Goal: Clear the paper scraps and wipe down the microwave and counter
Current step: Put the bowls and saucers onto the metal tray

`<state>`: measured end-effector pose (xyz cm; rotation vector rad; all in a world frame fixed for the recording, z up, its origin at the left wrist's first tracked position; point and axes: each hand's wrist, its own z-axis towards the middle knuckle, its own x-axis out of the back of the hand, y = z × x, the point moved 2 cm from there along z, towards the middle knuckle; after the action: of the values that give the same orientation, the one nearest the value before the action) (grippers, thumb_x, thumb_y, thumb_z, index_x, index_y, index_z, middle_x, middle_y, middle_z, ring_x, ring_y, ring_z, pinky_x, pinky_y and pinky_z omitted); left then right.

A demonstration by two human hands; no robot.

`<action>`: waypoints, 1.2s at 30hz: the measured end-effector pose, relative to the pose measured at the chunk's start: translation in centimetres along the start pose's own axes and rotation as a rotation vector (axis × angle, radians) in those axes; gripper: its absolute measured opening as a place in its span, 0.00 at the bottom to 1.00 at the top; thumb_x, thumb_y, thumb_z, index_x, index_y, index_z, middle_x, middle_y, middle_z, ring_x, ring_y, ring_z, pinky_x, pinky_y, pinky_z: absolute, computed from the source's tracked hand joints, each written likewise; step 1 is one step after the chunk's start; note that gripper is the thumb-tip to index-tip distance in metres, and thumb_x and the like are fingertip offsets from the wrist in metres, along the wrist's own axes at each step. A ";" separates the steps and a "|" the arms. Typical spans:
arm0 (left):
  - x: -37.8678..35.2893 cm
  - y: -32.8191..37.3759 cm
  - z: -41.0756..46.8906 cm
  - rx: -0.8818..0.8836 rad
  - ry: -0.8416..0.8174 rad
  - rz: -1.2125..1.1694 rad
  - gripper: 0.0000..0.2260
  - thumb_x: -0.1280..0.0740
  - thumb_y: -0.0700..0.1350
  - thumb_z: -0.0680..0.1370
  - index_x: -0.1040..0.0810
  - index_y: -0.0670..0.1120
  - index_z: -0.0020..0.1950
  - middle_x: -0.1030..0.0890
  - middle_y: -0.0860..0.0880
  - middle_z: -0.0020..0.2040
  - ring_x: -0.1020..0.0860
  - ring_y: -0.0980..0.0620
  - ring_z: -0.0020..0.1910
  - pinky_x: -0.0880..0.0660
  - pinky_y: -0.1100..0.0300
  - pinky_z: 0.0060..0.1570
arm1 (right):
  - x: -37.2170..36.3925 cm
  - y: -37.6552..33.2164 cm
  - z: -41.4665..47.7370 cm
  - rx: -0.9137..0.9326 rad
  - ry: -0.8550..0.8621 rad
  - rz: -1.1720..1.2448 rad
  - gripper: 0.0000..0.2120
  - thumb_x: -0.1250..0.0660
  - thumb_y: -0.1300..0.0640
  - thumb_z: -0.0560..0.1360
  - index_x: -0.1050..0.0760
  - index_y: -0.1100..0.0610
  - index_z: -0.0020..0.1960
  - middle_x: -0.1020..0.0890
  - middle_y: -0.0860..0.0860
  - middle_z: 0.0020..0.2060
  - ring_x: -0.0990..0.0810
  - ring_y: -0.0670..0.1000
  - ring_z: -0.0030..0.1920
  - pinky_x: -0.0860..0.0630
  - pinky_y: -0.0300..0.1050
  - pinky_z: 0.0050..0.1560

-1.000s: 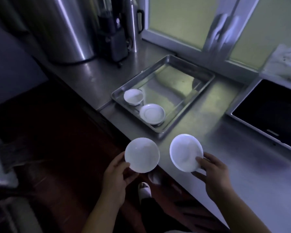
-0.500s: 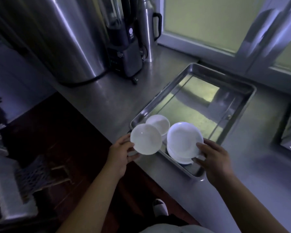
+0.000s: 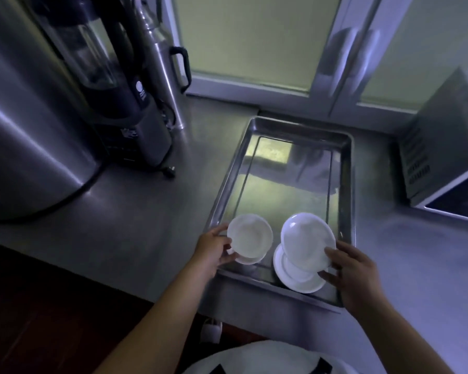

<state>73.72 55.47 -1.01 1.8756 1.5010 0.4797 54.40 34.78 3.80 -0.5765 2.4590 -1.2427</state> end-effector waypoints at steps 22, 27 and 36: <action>6.3 2.2 4.6 -0.286 -0.171 0.490 0.11 0.35 0.41 0.81 0.18 0.52 0.60 0.17 0.51 0.46 0.20 0.50 0.40 0.23 0.62 0.34 | -12.3 6.4 2.1 -0.103 0.191 -0.307 0.13 0.34 0.70 0.75 0.18 0.59 0.55 0.18 0.58 0.36 0.21 0.51 0.23 0.21 0.47 0.28; 5.8 2.3 5.3 -0.314 -0.179 0.605 0.14 0.33 0.42 0.79 0.19 0.51 0.63 0.17 0.54 0.49 0.19 0.54 0.45 0.20 0.53 0.49 | -11.9 7.8 2.5 -0.050 0.169 -0.416 0.13 0.33 0.67 0.75 0.19 0.55 0.56 0.15 0.53 0.40 0.16 0.57 0.33 0.16 0.64 0.41; 3.1 2.3 5.9 -0.348 -0.144 0.712 0.14 0.33 0.39 0.78 0.18 0.49 0.62 0.16 0.51 0.51 0.19 0.47 0.44 0.20 0.53 0.45 | -12.1 8.2 3.9 0.116 0.116 -0.696 0.14 0.34 0.60 0.75 0.17 0.53 0.58 0.14 0.52 0.44 0.16 0.56 0.44 0.18 0.57 0.50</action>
<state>80.03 56.53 -3.94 2.0589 0.5682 0.8418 64.97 42.48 -3.81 -1.4417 2.3213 -1.6819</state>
